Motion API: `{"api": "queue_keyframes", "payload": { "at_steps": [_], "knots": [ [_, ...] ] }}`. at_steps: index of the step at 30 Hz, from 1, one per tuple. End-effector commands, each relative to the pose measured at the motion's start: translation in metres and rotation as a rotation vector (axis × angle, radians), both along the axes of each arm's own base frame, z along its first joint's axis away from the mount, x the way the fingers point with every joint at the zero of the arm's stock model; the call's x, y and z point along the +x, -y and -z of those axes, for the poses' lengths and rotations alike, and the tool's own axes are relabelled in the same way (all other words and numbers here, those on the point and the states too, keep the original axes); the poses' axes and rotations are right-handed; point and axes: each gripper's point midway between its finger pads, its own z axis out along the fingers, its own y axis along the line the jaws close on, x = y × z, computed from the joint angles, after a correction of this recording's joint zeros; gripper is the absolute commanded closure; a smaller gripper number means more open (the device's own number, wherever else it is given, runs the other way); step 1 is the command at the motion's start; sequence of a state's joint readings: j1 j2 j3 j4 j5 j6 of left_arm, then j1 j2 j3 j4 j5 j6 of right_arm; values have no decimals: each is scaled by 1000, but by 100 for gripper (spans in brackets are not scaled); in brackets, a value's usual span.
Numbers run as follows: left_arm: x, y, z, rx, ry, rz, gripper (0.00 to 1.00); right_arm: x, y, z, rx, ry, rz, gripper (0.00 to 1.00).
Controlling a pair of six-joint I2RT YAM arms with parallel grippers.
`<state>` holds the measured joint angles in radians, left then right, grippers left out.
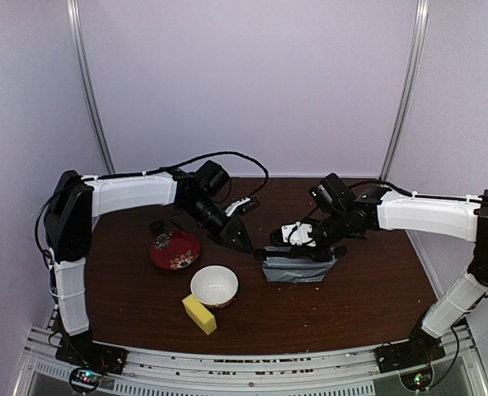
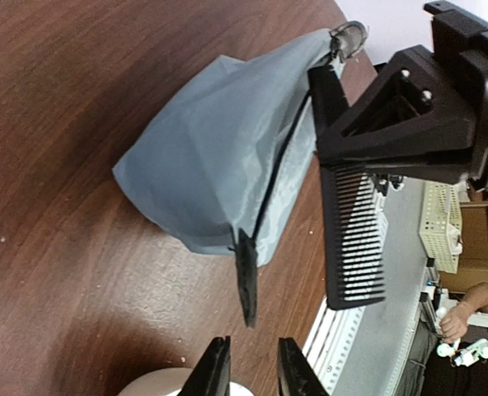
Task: Sort the hair-cutting tools
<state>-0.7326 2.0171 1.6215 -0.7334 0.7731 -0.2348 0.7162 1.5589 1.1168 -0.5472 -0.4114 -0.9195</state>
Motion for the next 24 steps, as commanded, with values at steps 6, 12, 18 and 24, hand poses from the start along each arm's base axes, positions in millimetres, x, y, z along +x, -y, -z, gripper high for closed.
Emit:
{"api": "queue_keyframes", "payload": {
  "at_steps": [6, 12, 18, 24],
  "knots": [
    [2, 8, -19, -98, -6, -9, 80, 1, 8, 13, -19, -22, 13, 100],
    [-1, 14, -9, -110, -53, -18, 79, 4, 10, 19, -40, -30, 24, 100],
    [-8, 22, 1, -109, -82, -5, 78, 8, 11, 19, -38, -22, 36, 100],
    [-6, 24, 6, -105, -89, -19, 86, 15, 14, 22, -48, -29, 55, 100]
  ]
}}
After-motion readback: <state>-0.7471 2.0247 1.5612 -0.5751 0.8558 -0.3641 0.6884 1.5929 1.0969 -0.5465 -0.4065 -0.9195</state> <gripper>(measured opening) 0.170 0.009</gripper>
